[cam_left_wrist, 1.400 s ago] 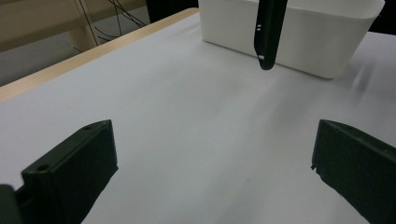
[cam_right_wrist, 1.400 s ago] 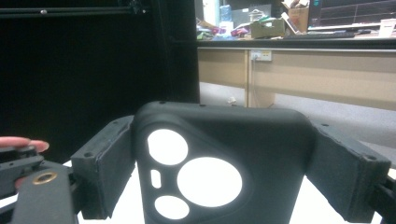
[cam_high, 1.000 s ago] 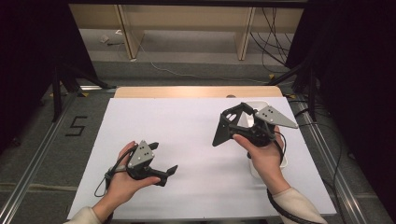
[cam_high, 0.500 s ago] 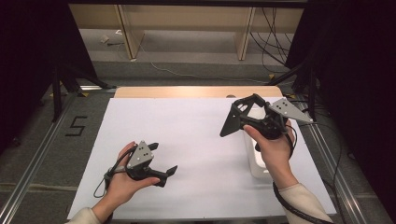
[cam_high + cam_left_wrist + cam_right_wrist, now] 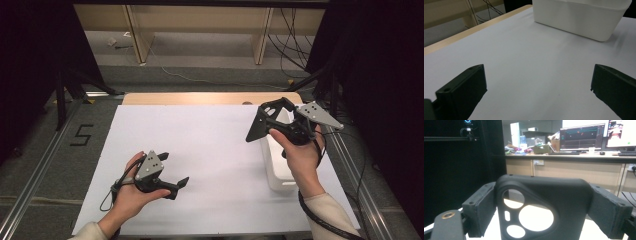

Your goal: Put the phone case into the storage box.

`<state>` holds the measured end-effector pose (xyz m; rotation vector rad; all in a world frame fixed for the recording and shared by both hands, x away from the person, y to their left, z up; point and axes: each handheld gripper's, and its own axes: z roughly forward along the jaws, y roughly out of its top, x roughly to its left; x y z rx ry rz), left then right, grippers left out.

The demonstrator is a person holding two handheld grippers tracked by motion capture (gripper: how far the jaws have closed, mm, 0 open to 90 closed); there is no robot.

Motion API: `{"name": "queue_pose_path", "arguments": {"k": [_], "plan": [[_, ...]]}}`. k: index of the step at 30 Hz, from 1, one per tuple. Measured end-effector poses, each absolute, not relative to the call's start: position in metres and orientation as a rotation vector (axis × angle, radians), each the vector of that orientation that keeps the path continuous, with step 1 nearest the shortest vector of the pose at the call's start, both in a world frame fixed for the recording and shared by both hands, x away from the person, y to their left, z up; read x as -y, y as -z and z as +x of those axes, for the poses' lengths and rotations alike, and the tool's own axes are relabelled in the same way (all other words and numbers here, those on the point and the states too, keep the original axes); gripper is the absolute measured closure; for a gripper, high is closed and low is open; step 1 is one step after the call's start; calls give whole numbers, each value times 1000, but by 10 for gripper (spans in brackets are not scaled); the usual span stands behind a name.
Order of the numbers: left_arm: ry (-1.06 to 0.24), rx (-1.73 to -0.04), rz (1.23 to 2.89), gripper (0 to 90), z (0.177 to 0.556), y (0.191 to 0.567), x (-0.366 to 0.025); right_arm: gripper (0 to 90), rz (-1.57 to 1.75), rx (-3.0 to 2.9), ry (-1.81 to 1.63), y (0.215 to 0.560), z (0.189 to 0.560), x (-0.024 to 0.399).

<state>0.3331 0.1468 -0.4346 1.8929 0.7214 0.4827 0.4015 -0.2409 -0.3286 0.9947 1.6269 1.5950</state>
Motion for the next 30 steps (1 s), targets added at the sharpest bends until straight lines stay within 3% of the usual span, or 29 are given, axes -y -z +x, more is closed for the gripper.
{"name": "queue_pose_path", "arguments": {"k": [30], "plan": [[-485,-729,1888,0,334,435,-147,159,1044,-1563,-1462,326,412,271]]}}
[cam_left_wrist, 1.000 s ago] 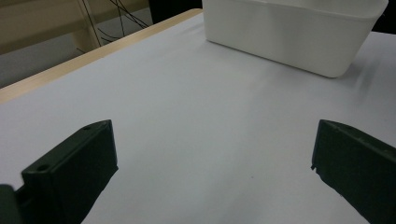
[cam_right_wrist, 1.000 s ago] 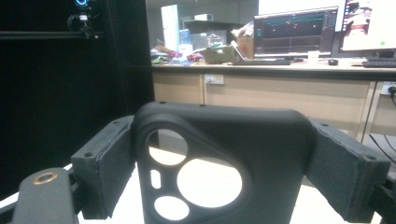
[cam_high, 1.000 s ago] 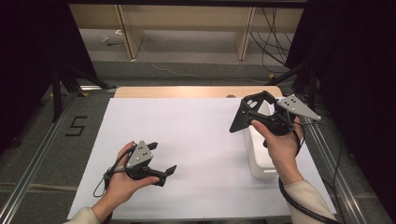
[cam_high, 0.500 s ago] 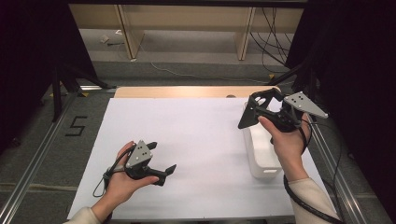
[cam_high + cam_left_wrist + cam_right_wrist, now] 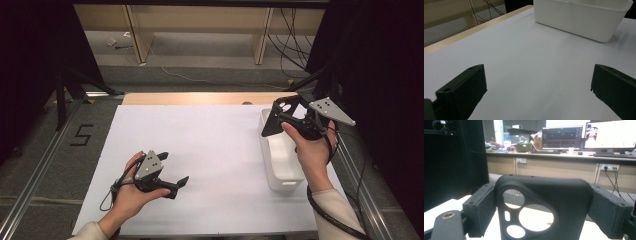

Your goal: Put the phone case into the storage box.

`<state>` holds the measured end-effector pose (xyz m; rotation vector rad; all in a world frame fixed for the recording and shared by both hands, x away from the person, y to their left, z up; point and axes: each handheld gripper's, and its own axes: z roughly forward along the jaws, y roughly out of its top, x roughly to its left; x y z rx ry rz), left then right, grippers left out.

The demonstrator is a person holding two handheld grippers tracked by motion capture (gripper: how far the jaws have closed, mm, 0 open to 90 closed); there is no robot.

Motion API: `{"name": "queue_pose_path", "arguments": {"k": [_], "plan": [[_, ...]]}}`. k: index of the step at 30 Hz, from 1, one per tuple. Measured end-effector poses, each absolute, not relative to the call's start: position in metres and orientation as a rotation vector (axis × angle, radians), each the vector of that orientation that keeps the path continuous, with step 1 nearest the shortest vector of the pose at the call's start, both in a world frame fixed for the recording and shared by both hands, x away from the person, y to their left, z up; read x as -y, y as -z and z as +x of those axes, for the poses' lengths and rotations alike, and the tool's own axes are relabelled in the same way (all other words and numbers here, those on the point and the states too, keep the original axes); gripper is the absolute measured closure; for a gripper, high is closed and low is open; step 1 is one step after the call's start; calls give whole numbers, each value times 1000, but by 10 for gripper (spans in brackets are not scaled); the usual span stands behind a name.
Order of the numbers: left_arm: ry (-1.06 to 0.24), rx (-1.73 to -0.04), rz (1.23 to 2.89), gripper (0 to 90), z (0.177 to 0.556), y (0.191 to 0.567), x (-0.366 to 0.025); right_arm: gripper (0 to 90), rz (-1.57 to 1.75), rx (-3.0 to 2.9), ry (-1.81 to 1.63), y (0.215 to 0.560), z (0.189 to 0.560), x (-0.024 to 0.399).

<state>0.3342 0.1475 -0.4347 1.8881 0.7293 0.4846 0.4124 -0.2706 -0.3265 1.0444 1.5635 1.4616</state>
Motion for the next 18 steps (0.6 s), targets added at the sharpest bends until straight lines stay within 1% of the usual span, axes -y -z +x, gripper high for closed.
{"name": "queue_pose_path", "arguments": {"k": [18], "plan": [[-482,-731,1884,0,334,435,-148,159,1066,-1560,-1434,329,414,276]]}}
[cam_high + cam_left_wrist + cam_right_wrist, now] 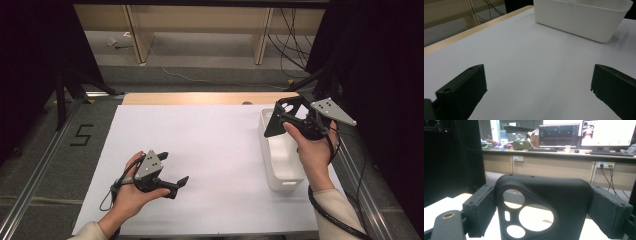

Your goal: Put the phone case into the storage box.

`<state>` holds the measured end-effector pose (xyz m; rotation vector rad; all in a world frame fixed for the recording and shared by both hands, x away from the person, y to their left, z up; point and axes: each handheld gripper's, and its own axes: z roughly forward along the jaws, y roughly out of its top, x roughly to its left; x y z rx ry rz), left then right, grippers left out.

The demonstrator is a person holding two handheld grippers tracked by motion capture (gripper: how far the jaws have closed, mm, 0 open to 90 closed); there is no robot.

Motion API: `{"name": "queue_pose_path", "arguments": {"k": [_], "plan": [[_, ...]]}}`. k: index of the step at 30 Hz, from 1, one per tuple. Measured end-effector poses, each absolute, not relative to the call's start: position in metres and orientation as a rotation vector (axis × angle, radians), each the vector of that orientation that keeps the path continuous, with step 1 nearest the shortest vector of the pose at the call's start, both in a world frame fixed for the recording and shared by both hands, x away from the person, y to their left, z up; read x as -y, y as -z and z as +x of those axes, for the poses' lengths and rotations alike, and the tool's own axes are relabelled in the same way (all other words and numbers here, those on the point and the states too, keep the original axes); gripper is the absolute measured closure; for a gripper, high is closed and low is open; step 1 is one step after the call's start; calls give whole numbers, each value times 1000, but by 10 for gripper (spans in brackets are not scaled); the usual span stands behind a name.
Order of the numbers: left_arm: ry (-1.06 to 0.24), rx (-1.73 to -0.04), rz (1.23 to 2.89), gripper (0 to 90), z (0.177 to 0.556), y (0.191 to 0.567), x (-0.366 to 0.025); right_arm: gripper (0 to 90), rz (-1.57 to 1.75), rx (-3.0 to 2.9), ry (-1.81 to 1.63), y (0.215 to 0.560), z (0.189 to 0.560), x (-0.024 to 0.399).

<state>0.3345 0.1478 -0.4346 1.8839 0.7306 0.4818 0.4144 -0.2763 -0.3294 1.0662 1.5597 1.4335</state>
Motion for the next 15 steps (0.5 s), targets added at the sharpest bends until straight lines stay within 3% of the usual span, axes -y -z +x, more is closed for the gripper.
{"name": "queue_pose_path", "arguments": {"k": [15], "plan": [[-483,-733,1883,0,335,435,-148,159,1085,-1559,-1412,334,417,280]]}}
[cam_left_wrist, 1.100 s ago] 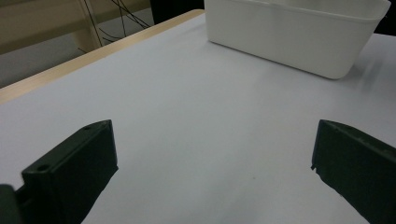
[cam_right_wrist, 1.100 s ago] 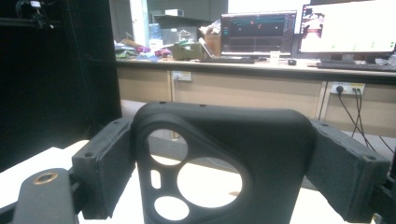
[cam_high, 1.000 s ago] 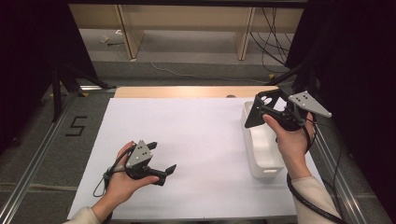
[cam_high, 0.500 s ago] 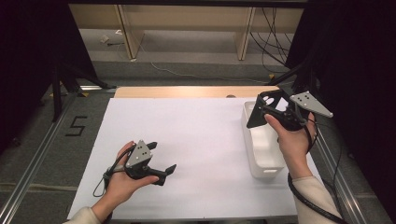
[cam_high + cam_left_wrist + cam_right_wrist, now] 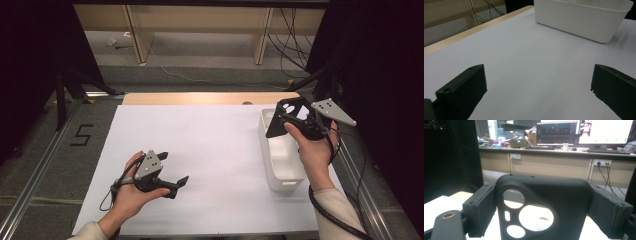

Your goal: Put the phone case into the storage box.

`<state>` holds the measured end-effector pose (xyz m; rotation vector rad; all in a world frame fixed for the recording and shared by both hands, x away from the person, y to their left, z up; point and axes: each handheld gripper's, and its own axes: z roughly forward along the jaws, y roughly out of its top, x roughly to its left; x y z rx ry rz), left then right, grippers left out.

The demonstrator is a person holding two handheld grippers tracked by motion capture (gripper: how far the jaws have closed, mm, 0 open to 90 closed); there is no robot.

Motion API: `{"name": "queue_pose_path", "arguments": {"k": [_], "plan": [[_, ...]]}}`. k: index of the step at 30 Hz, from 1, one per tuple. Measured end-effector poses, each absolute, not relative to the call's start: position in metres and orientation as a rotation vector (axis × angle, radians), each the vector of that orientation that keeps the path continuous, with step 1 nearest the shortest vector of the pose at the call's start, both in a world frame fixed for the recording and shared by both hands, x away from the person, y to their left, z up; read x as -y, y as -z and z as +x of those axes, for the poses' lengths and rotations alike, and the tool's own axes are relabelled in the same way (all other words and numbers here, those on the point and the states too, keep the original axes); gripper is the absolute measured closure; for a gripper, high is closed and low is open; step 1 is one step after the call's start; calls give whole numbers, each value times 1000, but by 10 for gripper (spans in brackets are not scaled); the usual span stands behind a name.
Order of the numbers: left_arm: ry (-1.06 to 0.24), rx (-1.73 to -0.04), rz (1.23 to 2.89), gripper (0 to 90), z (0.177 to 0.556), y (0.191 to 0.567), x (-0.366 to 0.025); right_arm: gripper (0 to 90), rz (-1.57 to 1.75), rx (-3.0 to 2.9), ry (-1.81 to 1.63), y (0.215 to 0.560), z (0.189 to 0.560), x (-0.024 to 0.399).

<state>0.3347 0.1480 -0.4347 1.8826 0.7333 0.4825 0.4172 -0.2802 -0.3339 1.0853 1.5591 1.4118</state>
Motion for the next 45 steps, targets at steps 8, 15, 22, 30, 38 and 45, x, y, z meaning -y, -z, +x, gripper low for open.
{"name": "queue_pose_path", "arguments": {"k": [8,15,22,30,38,45], "plan": [[-483,-734,1881,0,335,434,-148,159,1093,-1556,-1402,335,418,282],[-484,-734,1881,0,334,434,-148,159,1099,-1555,-1397,337,419,284],[-487,-733,1879,0,334,434,-148,159,1108,-1548,-1399,337,419,286],[-485,-735,1875,0,335,433,-148,159,1119,-1543,-1396,338,420,289],[-485,-736,1872,0,335,433,-149,159,1125,-1546,-1390,340,422,289],[-482,-733,1873,0,335,433,-148,159,1130,-1549,-1389,342,423,291]]}}
